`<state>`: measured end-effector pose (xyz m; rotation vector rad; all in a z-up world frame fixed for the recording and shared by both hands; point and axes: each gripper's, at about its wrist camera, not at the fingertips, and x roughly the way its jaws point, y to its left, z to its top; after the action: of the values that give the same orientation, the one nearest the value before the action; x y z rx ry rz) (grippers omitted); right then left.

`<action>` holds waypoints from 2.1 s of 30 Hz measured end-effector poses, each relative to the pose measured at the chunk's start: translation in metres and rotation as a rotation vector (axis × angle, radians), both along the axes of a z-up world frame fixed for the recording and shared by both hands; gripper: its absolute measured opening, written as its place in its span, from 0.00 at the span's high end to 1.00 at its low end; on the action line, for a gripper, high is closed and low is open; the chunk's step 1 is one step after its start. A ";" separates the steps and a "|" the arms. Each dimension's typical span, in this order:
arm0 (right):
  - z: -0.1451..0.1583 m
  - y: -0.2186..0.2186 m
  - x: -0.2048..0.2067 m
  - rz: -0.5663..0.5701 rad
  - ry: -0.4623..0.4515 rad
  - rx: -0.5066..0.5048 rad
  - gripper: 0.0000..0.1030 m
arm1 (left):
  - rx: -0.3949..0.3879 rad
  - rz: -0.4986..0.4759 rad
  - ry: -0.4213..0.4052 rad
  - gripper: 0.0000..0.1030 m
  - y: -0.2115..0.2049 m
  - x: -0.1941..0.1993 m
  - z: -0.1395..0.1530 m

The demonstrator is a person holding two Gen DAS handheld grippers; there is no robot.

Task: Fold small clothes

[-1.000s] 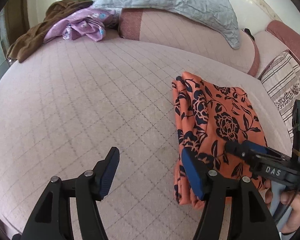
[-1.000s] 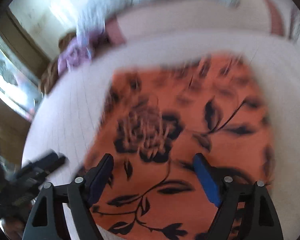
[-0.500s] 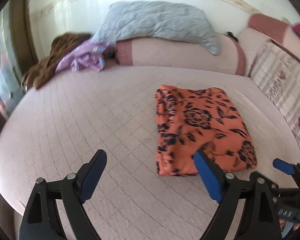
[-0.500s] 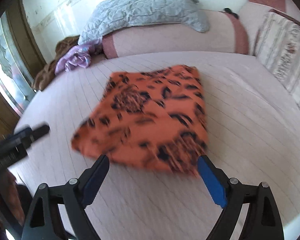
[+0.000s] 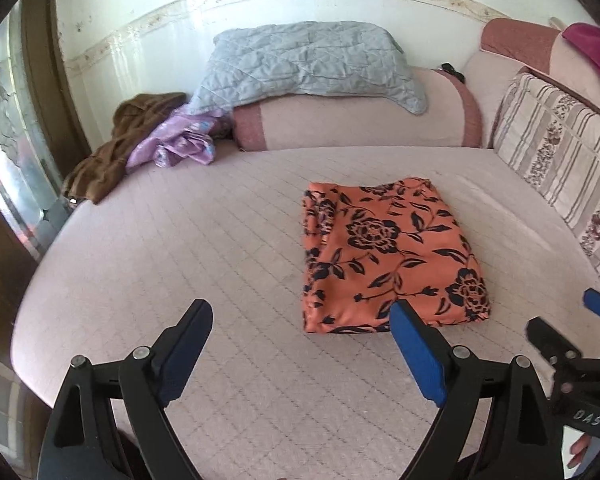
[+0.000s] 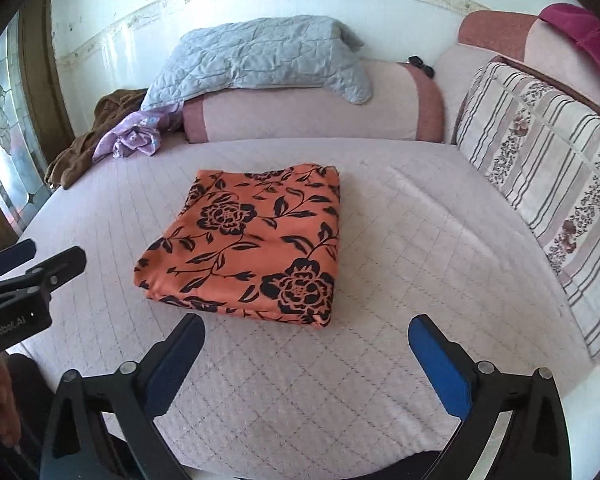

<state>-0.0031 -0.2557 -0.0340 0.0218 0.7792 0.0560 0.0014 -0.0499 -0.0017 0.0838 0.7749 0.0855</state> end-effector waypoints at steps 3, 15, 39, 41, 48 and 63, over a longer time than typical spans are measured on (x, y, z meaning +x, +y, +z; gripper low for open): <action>0.007 -0.004 -0.003 -0.019 -0.018 0.011 0.00 | -0.009 0.001 -0.014 0.12 0.001 -0.003 0.006; 0.023 0.005 0.002 0.000 -0.042 -0.037 0.00 | -0.027 -0.015 -0.064 0.12 -0.005 -0.011 0.018; 0.035 0.031 0.027 0.016 -0.043 -0.113 0.00 | -0.060 0.005 -0.062 0.12 0.003 0.009 0.014; 0.035 0.033 0.030 0.015 -0.037 -0.118 0.00 | -0.064 0.009 -0.061 0.12 0.003 0.010 0.014; 0.035 0.031 0.036 -0.019 -0.027 -0.124 0.00 | -0.073 0.010 -0.060 0.12 0.001 0.015 0.014; 0.030 0.033 0.042 -0.043 -0.006 -0.115 0.00 | -0.081 0.018 -0.058 0.12 0.003 0.023 0.012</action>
<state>0.0385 -0.2231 -0.0043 -0.0708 0.7749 -0.0302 0.0240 -0.0473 0.0102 -0.0025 0.7201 0.0729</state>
